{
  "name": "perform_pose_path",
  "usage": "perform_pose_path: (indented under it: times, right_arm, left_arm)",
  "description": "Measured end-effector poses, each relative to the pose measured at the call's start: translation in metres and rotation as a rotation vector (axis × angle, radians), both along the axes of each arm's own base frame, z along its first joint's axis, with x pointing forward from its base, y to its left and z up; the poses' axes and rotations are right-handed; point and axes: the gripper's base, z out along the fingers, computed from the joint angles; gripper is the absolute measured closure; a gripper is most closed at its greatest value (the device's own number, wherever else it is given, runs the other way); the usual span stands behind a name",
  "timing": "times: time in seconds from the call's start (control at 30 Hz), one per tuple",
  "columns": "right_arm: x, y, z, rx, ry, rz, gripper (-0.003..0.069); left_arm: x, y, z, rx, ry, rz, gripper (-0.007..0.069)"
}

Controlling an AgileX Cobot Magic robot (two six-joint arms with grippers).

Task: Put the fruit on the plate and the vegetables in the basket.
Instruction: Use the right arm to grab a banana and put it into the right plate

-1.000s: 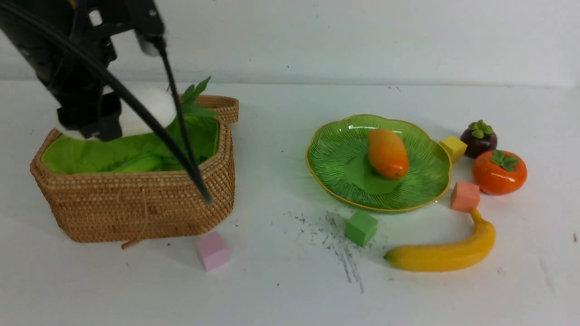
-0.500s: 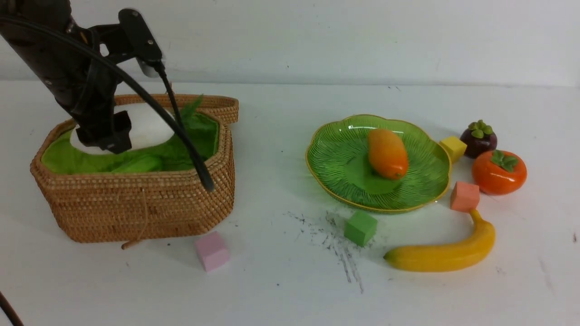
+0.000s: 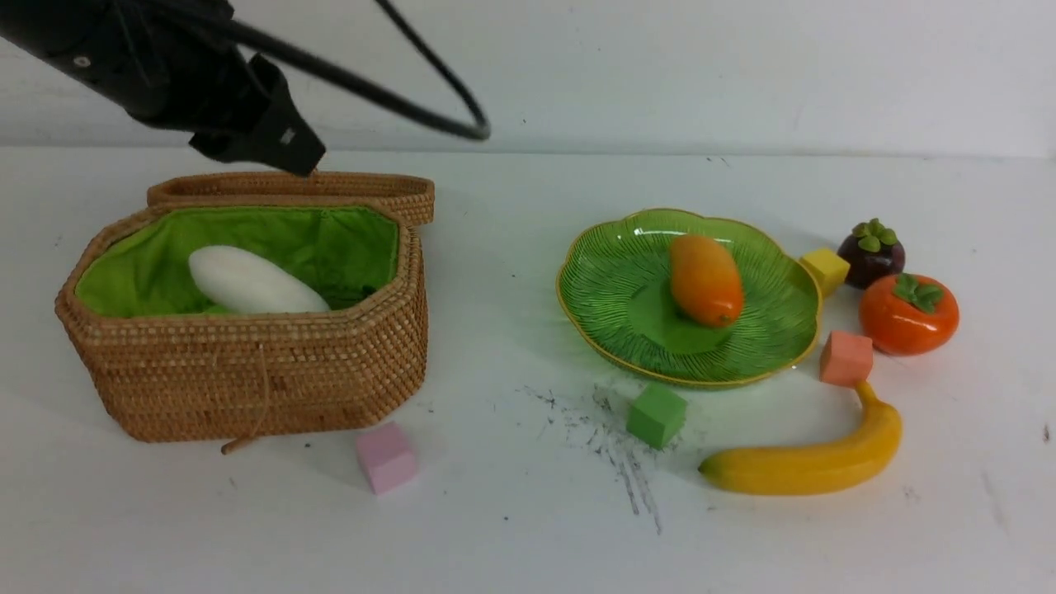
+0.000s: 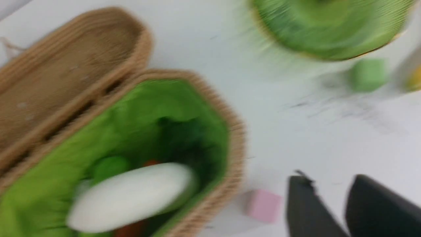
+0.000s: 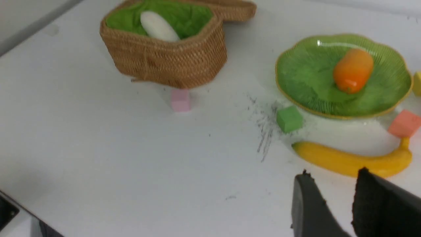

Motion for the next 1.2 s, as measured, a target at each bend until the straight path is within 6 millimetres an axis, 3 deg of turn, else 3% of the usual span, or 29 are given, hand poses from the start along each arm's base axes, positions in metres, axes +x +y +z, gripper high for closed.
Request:
perform_pose_path:
  times: [0.07,0.1,0.13,0.23,0.4,0.43,0.5,0.53,0.63,0.67,0.9,1.07,1.2]
  right_arm:
    - [0.017,0.009,-0.005,-0.034,0.063,0.001,0.0444]
    - [0.020,0.011,-0.006,-0.040,0.076,0.001,0.0444]
    - [0.035,0.018,-0.011,-0.067,0.126,0.001,0.0444]
    - [0.057,0.029,-0.019,-0.109,0.189,-0.005,0.0444]
    - [0.094,0.039,-0.037,-0.222,0.251,-0.056,0.0438]
    - [0.095,0.040,-0.038,-0.228,0.254,-0.057,0.0438]
    - [0.118,0.040,-0.051,-0.262,0.322,-0.141,0.0435]
    - [0.120,0.040,-0.052,-0.263,0.328,-0.148,0.0435]
    - [0.158,0.038,-0.079,-0.298,0.457,-0.246,0.0427]
    - [0.160,0.037,-0.081,-0.296,0.466,-0.254,0.0426]
    - [0.225,0.020,-0.137,-0.148,0.684,-0.450,0.0375]
    - [0.260,-0.005,-0.174,-0.003,0.779,-0.645,0.0260]
    - [0.283,-0.015,-0.199,0.064,0.759,-0.716,0.0170]
  left_arm:
    - [-0.022,-0.007,0.012,-0.024,0.017,-0.017,0.0621]
    - [-0.029,-0.008,0.016,-0.030,0.017,-0.022,0.0632]
    - [-0.051,-0.014,0.021,-0.035,0.039,-0.031,0.0638]
    - [-0.087,-0.012,0.018,-0.010,0.060,-0.026,0.0638]
    - [-0.149,0.006,-0.015,-0.017,0.060,0.024,0.0638]
    - [-0.149,0.006,-0.015,-0.020,0.056,0.027,0.0638]
    - [-0.179,0.019,-0.038,-0.056,0.021,0.051,0.0638]
    - [-0.181,0.019,-0.040,-0.058,0.018,0.052,0.0638]
    - [-0.210,0.032,-0.064,-0.108,-0.059,0.068,0.0638]
    - [-0.211,0.032,-0.065,-0.110,-0.062,0.067,0.0638]
    - [-0.233,0.040,-0.089,-0.131,-0.103,0.040,0.0638]
    - [-0.238,0.038,-0.091,-0.147,-0.074,0.013,0.0638]
    - [-0.239,0.034,-0.090,-0.166,-0.076,-0.030,0.0638]
